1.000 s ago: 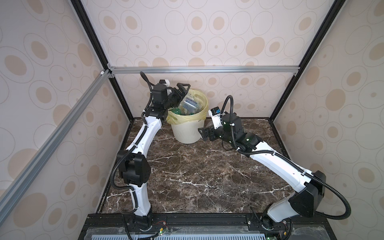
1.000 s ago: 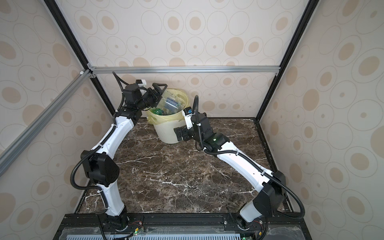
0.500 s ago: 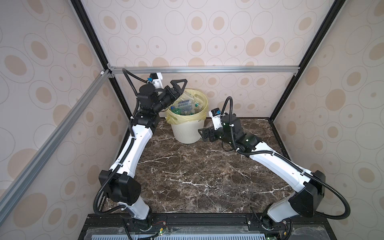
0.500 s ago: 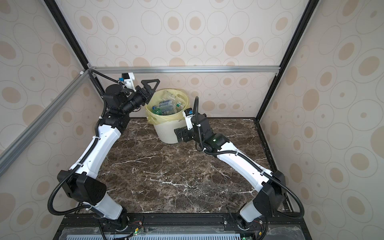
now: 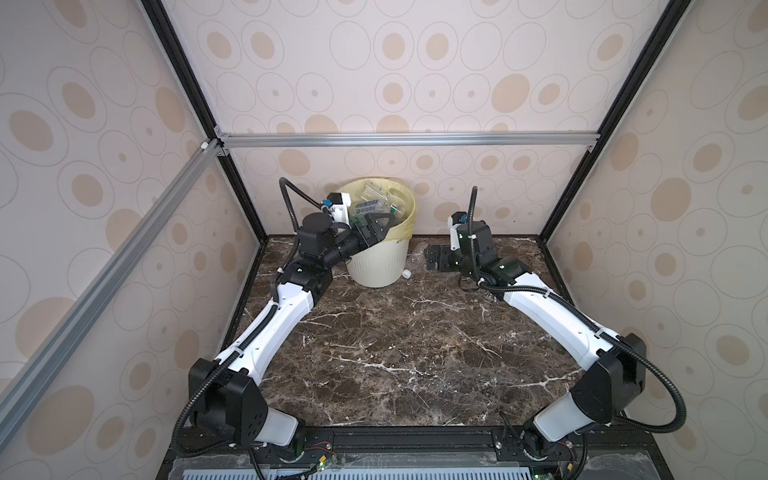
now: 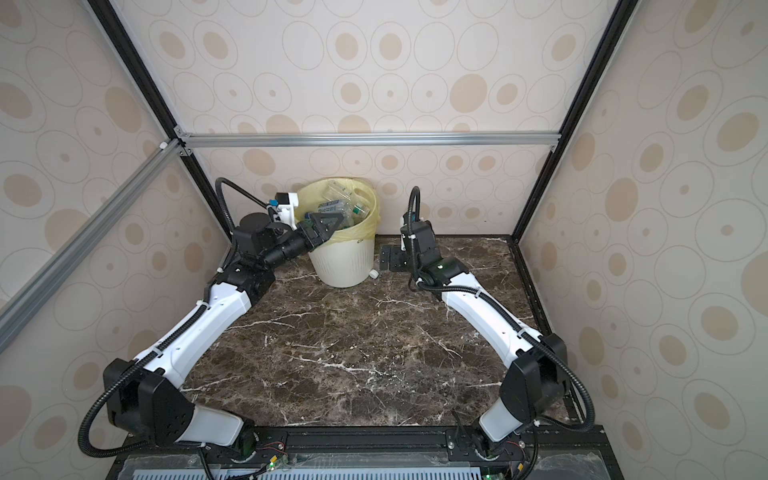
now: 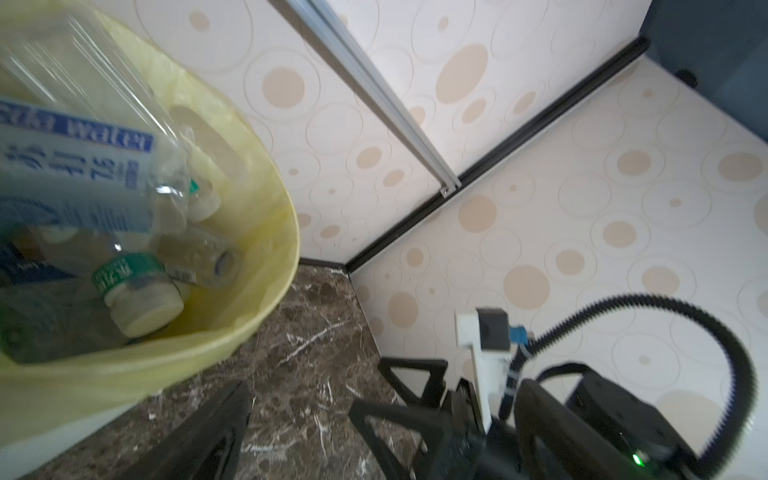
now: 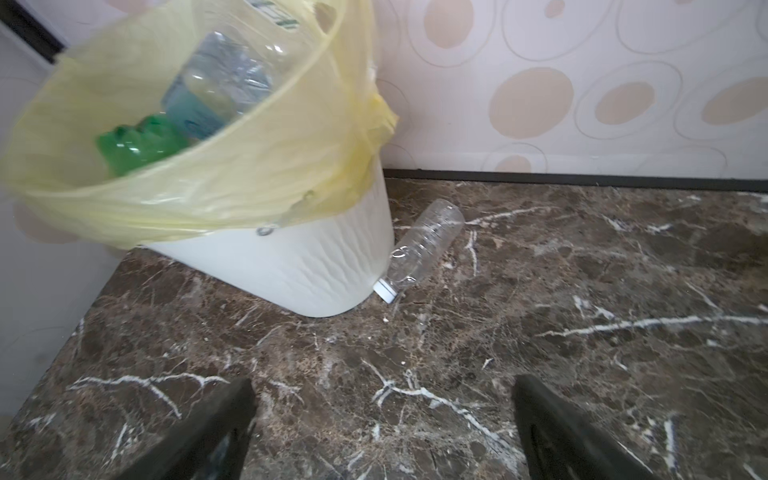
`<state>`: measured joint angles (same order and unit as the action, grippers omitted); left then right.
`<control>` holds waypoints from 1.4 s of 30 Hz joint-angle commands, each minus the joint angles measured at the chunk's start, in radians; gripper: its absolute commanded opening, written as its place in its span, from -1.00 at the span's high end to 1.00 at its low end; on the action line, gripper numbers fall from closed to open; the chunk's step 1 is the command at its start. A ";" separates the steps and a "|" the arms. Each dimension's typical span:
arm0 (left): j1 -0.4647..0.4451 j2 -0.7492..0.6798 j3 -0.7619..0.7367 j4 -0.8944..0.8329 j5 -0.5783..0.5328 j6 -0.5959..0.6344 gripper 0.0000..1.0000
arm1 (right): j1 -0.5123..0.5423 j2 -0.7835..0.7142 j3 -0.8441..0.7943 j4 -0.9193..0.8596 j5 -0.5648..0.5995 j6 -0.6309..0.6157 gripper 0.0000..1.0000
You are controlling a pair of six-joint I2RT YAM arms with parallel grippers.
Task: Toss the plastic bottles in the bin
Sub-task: 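Lower the left gripper from the bin while the right moves toward the crushed bottle, then close the right gripper around the crushed clear bottle by the bin base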
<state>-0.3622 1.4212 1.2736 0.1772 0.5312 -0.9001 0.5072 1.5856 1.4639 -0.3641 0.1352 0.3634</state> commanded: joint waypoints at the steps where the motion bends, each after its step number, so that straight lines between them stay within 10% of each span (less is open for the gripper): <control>1: -0.042 -0.030 -0.080 0.061 -0.003 0.048 -0.98 | -0.047 0.045 0.011 -0.063 -0.007 0.092 -0.99; 21: -0.080 0.099 -0.510 0.370 0.010 -0.042 -0.98 | -0.176 0.540 0.332 -0.083 -0.240 0.272 -1.00; 42: -0.077 0.197 -0.554 0.460 0.019 -0.067 -0.98 | -0.171 0.975 0.756 -0.003 -0.269 0.448 -0.98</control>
<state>-0.4397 1.6108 0.7273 0.5911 0.5373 -0.9489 0.3344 2.5378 2.1902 -0.3878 -0.1368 0.7624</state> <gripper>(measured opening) 0.991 0.993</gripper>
